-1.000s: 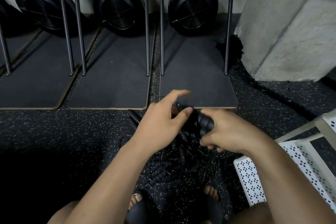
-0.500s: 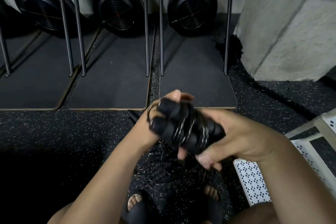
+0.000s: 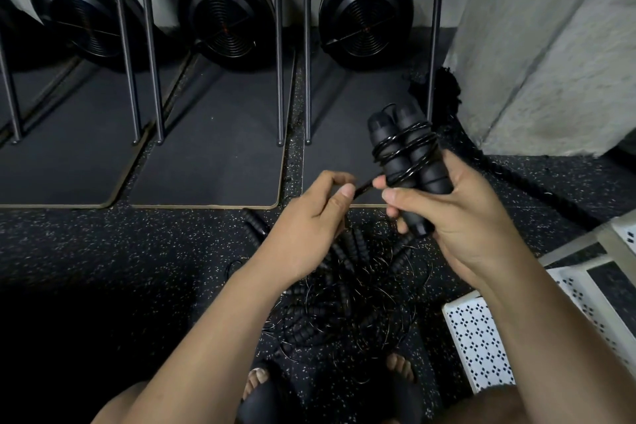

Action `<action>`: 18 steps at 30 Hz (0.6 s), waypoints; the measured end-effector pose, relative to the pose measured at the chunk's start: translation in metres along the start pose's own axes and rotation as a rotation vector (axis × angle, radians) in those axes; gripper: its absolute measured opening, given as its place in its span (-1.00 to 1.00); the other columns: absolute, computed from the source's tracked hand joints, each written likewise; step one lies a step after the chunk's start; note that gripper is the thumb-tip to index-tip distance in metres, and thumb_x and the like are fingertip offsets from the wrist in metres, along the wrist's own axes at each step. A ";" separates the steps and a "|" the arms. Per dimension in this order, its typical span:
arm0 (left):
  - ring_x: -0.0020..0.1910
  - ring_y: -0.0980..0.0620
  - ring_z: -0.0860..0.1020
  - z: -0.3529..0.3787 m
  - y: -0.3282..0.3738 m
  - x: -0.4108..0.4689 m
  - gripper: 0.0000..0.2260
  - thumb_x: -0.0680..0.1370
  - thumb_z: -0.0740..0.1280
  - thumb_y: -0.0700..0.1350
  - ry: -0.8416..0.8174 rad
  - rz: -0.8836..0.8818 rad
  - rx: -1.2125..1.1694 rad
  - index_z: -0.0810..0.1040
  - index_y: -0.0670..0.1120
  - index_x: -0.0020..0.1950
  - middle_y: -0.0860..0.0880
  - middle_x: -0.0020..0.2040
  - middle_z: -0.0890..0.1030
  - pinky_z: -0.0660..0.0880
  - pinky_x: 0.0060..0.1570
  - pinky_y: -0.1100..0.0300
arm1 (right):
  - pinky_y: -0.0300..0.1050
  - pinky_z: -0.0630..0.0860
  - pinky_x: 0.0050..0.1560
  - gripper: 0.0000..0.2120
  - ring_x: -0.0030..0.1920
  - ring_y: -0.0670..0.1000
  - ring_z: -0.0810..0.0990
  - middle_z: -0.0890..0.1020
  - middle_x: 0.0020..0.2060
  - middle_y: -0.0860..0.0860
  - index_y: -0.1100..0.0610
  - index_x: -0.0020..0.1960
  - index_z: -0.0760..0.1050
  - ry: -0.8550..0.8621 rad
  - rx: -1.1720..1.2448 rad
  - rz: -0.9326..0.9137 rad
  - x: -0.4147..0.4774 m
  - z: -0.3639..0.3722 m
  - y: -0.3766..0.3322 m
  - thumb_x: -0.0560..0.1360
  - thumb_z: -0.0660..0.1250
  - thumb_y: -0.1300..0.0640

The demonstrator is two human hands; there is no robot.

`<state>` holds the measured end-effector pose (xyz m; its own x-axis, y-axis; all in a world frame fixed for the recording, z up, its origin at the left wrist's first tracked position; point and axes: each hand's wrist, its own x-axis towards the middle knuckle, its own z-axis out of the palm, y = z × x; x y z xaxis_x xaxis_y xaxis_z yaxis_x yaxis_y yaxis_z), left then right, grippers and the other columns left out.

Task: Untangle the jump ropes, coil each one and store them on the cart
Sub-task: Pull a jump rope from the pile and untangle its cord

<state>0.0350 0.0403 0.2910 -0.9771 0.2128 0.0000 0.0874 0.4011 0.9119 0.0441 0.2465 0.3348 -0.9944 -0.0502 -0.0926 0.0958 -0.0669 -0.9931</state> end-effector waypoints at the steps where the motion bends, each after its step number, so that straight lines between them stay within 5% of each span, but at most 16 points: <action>1: -0.37 0.12 0.48 -0.001 0.001 -0.001 -0.83 0.76 0.17 0.14 0.018 0.003 0.013 0.49 0.19 0.30 0.06 -0.37 0.52 0.44 -0.25 0.12 | -0.01 0.58 -0.27 -0.52 -0.19 0.10 0.71 0.77 0.02 0.19 0.20 0.31 0.44 0.043 -0.082 -0.003 0.000 -0.001 0.002 0.48 0.55 0.37; 6: -0.43 0.08 0.42 -0.004 0.008 -0.006 -0.78 0.74 0.27 0.08 0.058 0.052 0.055 0.45 0.28 0.38 -0.12 -0.38 0.53 0.39 -0.32 0.11 | 0.11 0.73 -0.18 -0.36 -0.24 0.03 0.79 0.78 -0.14 0.05 -0.12 0.29 0.27 0.159 -0.472 0.061 0.001 0.003 0.011 0.48 0.61 0.25; 9: -0.44 0.04 0.39 -0.010 0.014 -0.009 -0.74 0.71 0.33 0.04 0.121 0.067 0.039 0.47 0.30 0.38 -0.01 -0.40 0.52 0.36 -0.36 0.17 | 0.19 0.74 -0.19 -0.40 -0.32 0.04 0.76 0.75 -0.22 0.03 -0.13 0.22 0.27 0.161 -0.627 0.095 0.004 -0.002 0.015 0.47 0.59 0.26; 15: -0.46 0.07 0.27 -0.021 0.014 -0.010 -0.74 0.68 0.41 0.01 0.125 0.071 0.006 0.50 0.27 0.33 0.08 -0.48 0.37 0.26 -0.38 0.22 | -0.03 0.61 -0.33 -0.45 -0.29 0.08 0.73 0.74 -0.23 0.10 -0.09 0.12 0.35 -0.343 -0.666 0.364 -0.003 -0.001 0.022 0.44 0.56 0.39; 18: -0.43 0.06 0.29 -0.021 0.011 -0.009 -0.74 0.66 0.43 0.06 0.097 0.069 -0.003 0.50 0.27 0.32 -0.12 -0.42 0.43 0.30 -0.31 0.13 | 0.00 0.58 -0.30 -0.44 -0.23 0.11 0.74 0.76 -0.15 0.15 -0.07 0.15 0.36 -0.552 -0.638 0.431 -0.006 0.000 0.017 0.44 0.57 0.39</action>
<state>0.0407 0.0239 0.3096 -0.9829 0.1530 0.1026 0.1550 0.3855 0.9096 0.0515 0.2455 0.3186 -0.7025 -0.4186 -0.5755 0.2455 0.6165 -0.7481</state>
